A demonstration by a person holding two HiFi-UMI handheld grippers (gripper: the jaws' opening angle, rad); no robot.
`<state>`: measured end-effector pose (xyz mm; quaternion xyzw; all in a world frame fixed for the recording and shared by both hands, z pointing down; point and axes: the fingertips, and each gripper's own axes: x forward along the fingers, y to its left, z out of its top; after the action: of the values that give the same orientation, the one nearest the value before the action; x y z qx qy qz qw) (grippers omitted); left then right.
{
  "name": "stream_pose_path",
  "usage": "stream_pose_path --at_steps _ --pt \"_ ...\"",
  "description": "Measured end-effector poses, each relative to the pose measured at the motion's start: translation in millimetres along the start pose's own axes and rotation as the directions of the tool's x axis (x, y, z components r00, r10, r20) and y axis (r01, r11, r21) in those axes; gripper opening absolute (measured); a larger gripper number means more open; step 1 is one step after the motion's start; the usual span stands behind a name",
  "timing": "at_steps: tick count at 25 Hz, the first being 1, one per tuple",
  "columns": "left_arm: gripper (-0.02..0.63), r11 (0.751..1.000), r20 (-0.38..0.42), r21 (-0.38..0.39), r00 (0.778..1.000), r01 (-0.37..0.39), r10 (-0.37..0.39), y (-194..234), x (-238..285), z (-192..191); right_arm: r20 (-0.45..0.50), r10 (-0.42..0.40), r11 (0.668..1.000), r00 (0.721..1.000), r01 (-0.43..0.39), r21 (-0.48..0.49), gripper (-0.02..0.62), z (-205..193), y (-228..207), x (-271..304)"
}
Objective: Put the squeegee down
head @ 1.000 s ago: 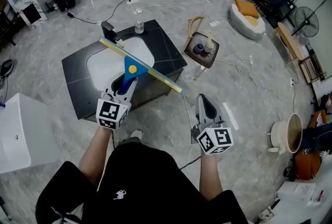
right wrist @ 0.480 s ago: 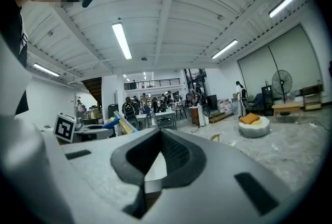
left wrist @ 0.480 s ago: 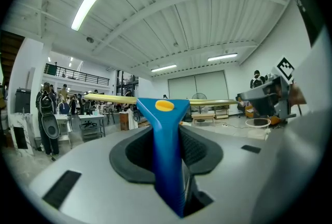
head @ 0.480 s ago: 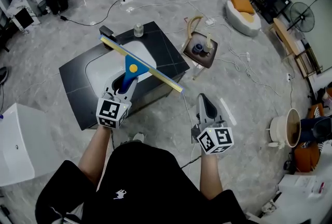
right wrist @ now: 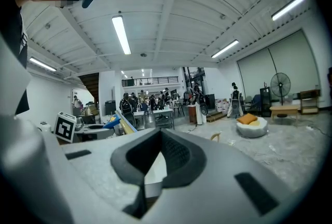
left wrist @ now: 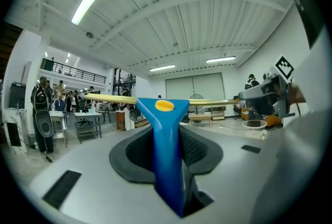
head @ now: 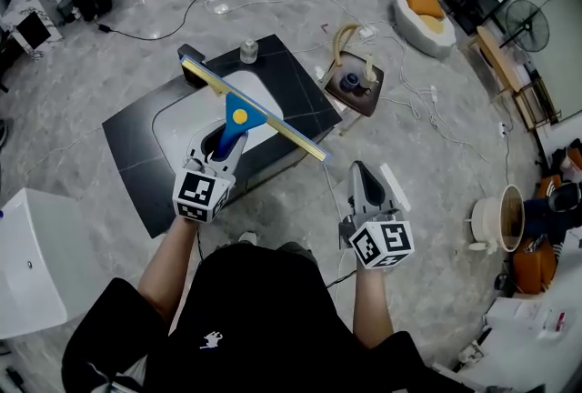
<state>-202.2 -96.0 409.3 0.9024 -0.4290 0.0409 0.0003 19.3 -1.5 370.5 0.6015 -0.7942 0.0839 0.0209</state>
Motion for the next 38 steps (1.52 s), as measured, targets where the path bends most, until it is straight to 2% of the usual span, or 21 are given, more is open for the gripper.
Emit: stream_pose_path --at_steps 7,18,29,38 --pt "0.126 1.000 -0.015 -0.026 1.000 -0.011 0.011 24 5 -8 -0.035 0.007 1.000 0.999 -0.007 -0.007 0.002 1 7 22" --pt "0.126 0.999 -0.046 -0.024 0.999 -0.026 0.025 36 36 -20 -0.059 0.035 0.999 0.998 -0.035 0.010 0.002 -8 -11 60" --pt "0.126 0.998 -0.078 -0.010 0.995 -0.055 0.054 35 103 -24 -0.069 0.064 0.998 0.996 -0.062 0.023 0.002 -8 -74 108" --pt "0.126 0.996 -0.113 -0.007 0.989 -0.094 0.093 23 172 -24 -0.093 0.114 0.993 0.989 -0.110 0.044 0.002 -6 -143 154"
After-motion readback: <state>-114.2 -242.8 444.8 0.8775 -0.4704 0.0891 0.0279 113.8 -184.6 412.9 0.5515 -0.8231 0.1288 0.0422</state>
